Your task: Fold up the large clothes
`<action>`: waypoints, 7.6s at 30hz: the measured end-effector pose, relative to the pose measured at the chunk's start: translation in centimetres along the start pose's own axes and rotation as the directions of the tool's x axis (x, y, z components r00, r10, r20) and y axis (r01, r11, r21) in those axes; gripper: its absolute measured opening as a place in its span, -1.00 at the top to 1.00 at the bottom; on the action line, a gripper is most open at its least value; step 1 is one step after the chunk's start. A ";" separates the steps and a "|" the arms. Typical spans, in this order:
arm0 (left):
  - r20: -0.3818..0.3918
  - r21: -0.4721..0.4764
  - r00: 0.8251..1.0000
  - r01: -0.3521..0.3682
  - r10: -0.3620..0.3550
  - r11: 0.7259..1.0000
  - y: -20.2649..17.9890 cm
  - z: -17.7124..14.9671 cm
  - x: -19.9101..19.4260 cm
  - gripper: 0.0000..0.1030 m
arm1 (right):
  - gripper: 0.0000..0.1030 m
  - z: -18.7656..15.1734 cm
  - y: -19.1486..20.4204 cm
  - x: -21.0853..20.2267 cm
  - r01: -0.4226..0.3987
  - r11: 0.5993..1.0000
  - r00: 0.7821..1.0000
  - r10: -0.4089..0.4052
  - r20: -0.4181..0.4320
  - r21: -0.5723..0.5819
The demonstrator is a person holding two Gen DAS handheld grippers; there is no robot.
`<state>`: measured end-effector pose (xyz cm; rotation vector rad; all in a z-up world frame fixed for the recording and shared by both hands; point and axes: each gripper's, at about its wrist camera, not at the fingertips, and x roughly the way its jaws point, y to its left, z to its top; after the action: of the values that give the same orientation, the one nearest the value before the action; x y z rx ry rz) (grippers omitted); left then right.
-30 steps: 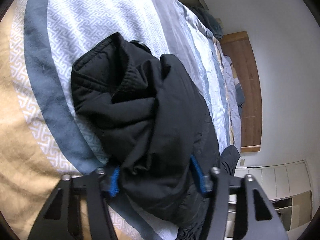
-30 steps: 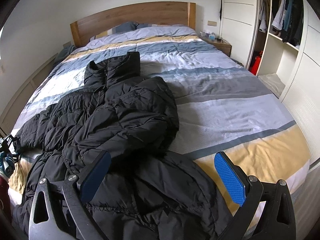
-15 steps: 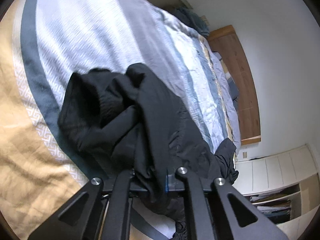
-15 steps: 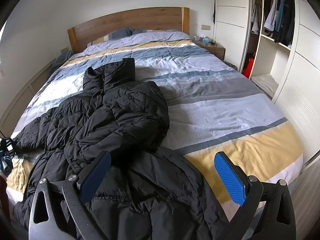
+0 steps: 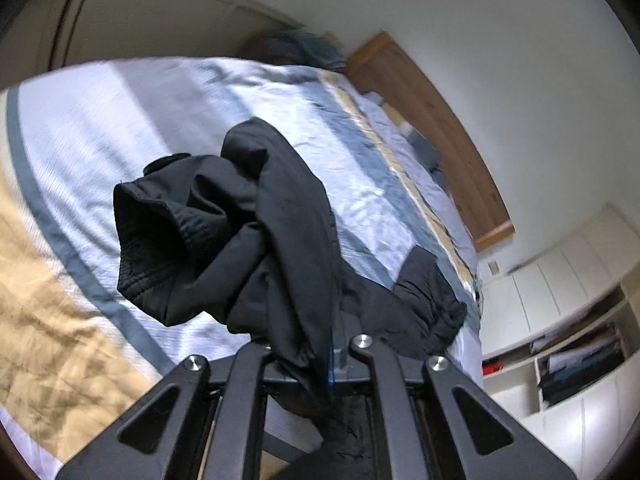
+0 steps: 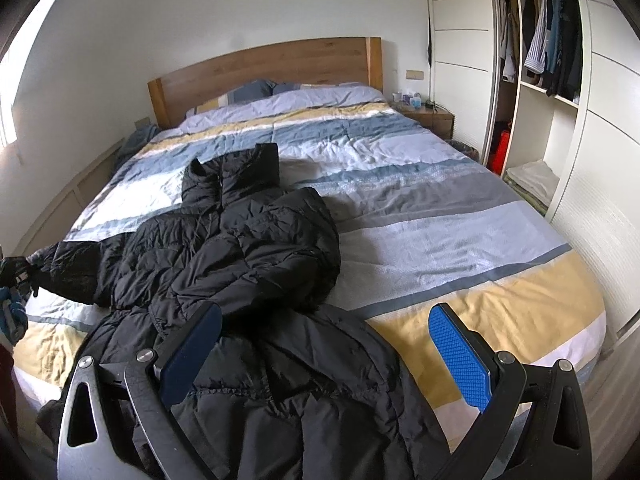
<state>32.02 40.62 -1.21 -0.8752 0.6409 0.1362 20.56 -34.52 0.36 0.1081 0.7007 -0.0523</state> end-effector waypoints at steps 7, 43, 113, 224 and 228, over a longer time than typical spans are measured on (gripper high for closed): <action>-0.016 0.186 1.000 0.024 -0.021 0.982 -9.4 -3.2 -1.0 0.89 | -0.97 -1.4 -2.4 -0.1 -0.045 0.997 0.999 0.044 0.015 0.069; -0.298 0.599 0.941 0.054 0.160 0.799 -24.3 -29.6 8.2 0.89 | -0.98 -6.7 -10.8 3.9 -0.098 0.976 0.994 0.104 -0.021 0.196; -0.119 0.746 0.935 -0.138 0.335 0.651 -17.3 -22.6 11.2 0.15 | -0.90 -0.7 21.0 19.7 -0.344 0.864 0.933 0.270 -0.238 -0.369; -0.299 0.389 0.950 0.035 0.091 0.921 -28.7 1.9 44.9 -0.36 | -0.99 28.8 12.0 53.9 -0.437 0.897 0.886 0.442 -0.141 0.062; -0.334 0.342 0.941 0.075 0.046 0.937 -28.1 1.4 48.5 -0.36 | -0.99 28.9 12.4 57.2 -0.425 0.902 0.890 0.431 -0.148 0.074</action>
<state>82.03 16.60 -9.53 -0.5580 0.9472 -0.1449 83.80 -26.30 -13.61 0.3065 0.8242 0.3718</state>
